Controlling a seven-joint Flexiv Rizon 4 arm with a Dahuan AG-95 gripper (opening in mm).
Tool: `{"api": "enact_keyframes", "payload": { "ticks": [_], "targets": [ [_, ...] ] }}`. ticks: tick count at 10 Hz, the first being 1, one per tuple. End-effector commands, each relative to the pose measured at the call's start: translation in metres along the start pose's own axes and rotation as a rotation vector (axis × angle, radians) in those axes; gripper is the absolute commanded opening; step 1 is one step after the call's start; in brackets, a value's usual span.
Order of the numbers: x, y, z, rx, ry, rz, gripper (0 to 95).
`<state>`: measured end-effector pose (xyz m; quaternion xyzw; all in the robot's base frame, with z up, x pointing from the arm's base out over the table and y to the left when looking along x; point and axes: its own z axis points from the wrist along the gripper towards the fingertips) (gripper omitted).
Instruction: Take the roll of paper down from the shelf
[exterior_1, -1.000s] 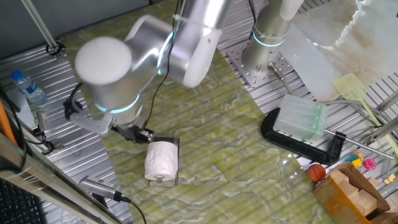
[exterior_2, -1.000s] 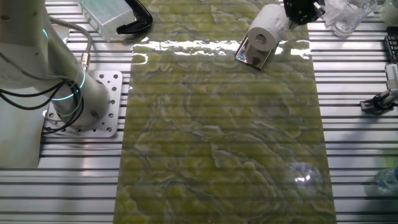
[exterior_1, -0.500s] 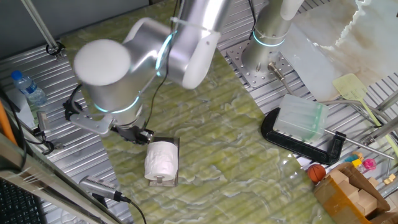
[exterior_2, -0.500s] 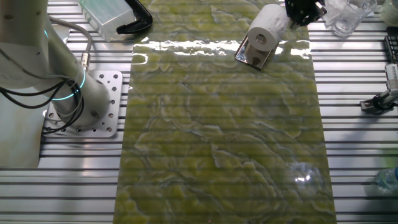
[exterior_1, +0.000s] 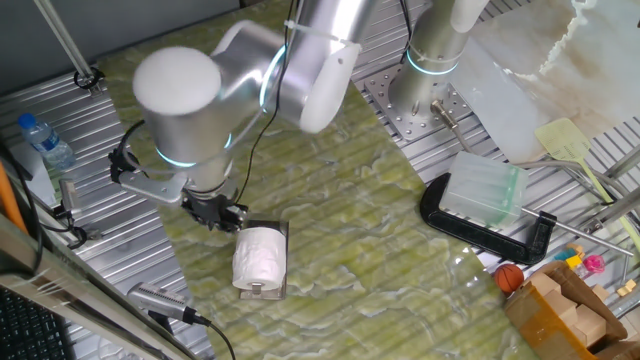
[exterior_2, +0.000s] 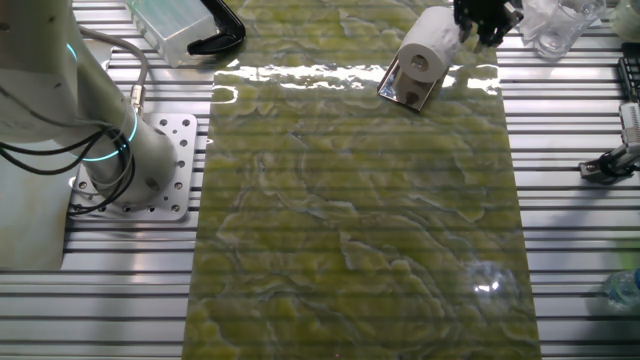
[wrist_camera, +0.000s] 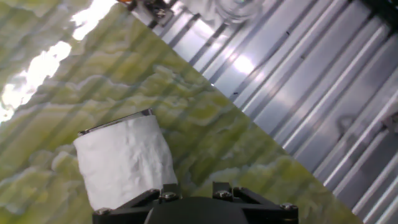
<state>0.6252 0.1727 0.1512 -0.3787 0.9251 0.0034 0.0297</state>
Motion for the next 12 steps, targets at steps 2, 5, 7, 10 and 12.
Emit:
{"api": "enact_keyframes", "payload": {
  "ticks": [2, 5, 7, 10, 12],
  "targets": [
    [-0.0052, 0.0207, 0.003, -0.014, 0.006, -0.108, 95.0],
    [-0.0051, 0.0207, 0.0027, -0.008, 0.012, -0.127, 95.0],
    [-0.0051, 0.0207, 0.0027, -0.017, 0.006, -0.118, 95.0],
    [-0.0051, 0.0207, 0.0027, -0.027, 0.067, -0.189, 95.0],
    [-0.0051, 0.0207, 0.0027, -0.022, 0.063, -0.234, 95.0]
  ]
}}
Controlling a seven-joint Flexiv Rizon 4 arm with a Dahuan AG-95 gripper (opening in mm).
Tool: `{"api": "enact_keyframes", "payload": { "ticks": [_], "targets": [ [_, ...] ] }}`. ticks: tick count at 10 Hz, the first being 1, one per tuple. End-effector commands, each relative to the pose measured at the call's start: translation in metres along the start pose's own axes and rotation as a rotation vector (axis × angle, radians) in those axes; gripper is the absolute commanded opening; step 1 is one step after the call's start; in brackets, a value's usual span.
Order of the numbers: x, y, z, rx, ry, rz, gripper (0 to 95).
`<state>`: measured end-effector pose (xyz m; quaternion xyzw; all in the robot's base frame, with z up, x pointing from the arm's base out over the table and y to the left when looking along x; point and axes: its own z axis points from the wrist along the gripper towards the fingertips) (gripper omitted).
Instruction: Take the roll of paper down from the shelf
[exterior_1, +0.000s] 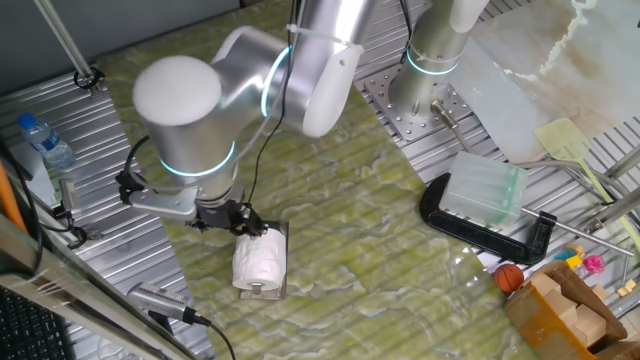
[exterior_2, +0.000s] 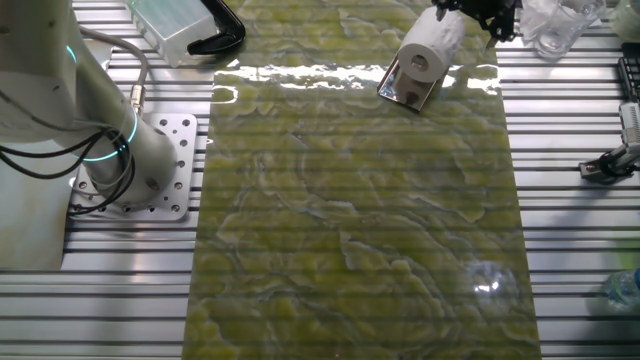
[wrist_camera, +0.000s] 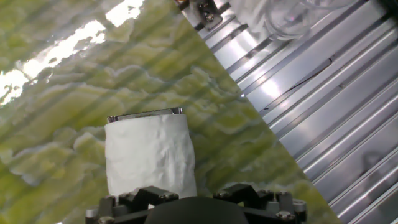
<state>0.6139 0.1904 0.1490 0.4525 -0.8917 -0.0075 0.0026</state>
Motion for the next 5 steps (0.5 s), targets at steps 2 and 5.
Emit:
{"api": "enact_keyframes", "payload": {
  "ticks": [2, 5],
  "targets": [
    [-0.003, 0.002, -0.001, 0.007, -0.002, -0.1, 95.0],
    [-0.012, 0.019, -0.004, 0.008, -0.004, -0.086, 95.0]
  ]
}}
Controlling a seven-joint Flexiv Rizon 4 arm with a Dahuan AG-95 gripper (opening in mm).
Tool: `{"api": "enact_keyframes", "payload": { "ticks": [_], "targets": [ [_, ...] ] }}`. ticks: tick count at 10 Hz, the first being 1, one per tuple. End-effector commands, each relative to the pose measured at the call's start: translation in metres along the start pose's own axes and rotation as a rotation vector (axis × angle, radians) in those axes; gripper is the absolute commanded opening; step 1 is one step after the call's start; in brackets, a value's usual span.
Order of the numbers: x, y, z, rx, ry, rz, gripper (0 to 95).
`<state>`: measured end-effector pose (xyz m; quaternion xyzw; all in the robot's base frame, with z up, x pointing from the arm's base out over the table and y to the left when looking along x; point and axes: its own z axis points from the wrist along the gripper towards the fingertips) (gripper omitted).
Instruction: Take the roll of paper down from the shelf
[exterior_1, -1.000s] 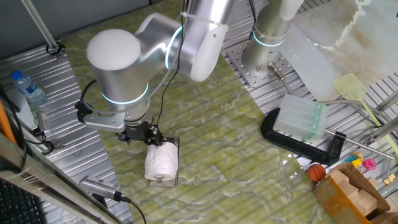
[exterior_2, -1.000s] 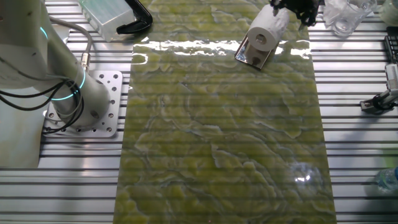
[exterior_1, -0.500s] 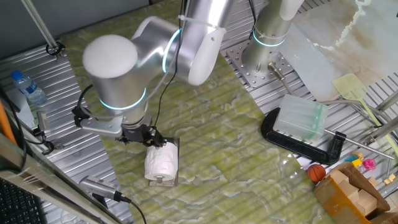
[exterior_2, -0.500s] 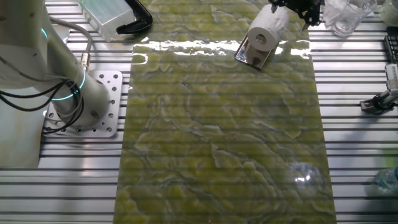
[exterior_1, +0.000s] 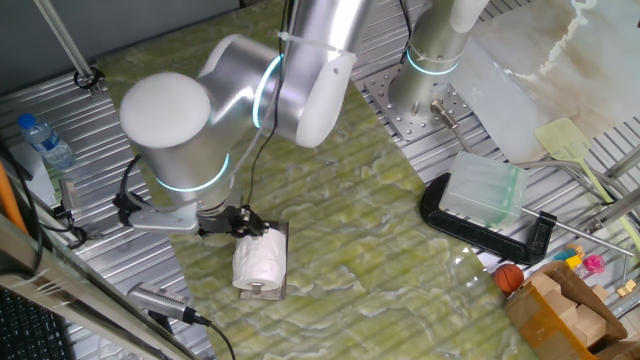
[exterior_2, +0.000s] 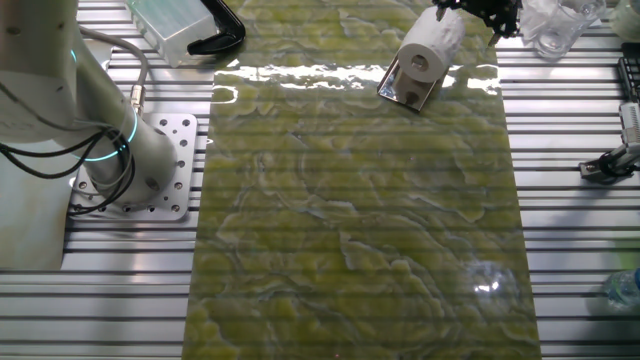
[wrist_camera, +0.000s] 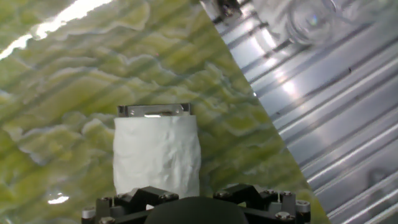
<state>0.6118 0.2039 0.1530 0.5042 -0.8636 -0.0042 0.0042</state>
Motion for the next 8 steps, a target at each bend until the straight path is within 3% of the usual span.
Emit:
{"api": "enact_keyframes", "payload": {
  "ticks": [1, 4, 6, 8],
  "targets": [
    [-0.005, 0.02, 0.002, 0.006, -0.009, 0.051, 95.0],
    [-0.005, 0.042, 0.019, 0.019, -0.02, 0.081, 95.0],
    [-0.001, 0.048, 0.028, 0.009, -0.053, 0.065, 95.0],
    [-0.001, 0.047, 0.034, 0.041, -0.058, 0.05, 95.0]
  ]
}}
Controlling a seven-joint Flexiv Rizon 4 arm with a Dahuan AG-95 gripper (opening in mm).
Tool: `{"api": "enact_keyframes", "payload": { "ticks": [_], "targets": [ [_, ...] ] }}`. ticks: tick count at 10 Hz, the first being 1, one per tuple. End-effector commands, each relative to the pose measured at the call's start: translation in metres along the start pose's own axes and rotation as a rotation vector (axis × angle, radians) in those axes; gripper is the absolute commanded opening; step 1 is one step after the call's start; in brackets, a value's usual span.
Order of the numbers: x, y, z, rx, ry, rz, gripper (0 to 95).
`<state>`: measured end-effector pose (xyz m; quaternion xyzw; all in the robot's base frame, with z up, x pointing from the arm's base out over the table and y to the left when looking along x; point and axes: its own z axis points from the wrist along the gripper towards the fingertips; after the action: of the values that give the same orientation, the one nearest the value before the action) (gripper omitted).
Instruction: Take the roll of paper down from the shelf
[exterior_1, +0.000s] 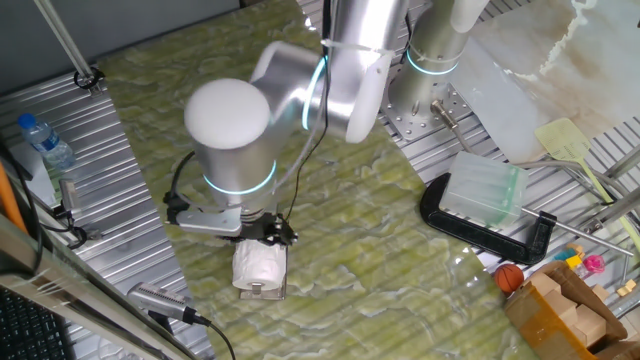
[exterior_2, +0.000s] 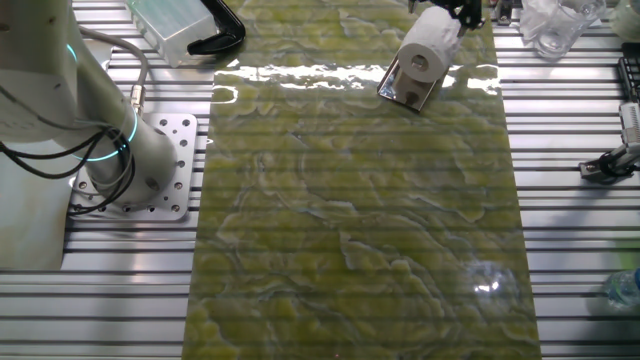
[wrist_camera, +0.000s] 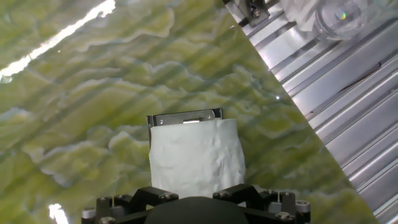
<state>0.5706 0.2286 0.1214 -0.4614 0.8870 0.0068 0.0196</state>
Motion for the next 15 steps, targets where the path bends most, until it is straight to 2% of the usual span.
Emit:
{"api": "enact_keyframes", "payload": {
  "ticks": [1, 3, 4, 5, 8, 9, 11, 14, 15],
  "targets": [
    [0.001, -0.002, 0.009, 0.033, -0.037, -0.05, 95.0],
    [-0.001, -0.003, 0.012, 0.042, -0.043, -0.056, 95.0],
    [-0.004, -0.004, 0.011, 0.039, -0.031, -0.059, 95.0],
    [-0.008, -0.006, 0.009, 0.025, 0.006, -0.065, 95.0],
    [-0.021, -0.011, 0.013, -0.013, 0.023, -0.06, 95.0],
    [-0.024, -0.014, 0.015, -0.038, 0.026, -0.062, 95.0],
    [-0.023, -0.014, 0.018, -0.062, 0.038, -0.055, 95.0],
    [-0.023, -0.014, 0.02, -0.072, 0.034, -0.075, 95.0],
    [-0.028, -0.007, 0.022, -0.067, 0.054, -0.053, 95.0]
  ]
}}
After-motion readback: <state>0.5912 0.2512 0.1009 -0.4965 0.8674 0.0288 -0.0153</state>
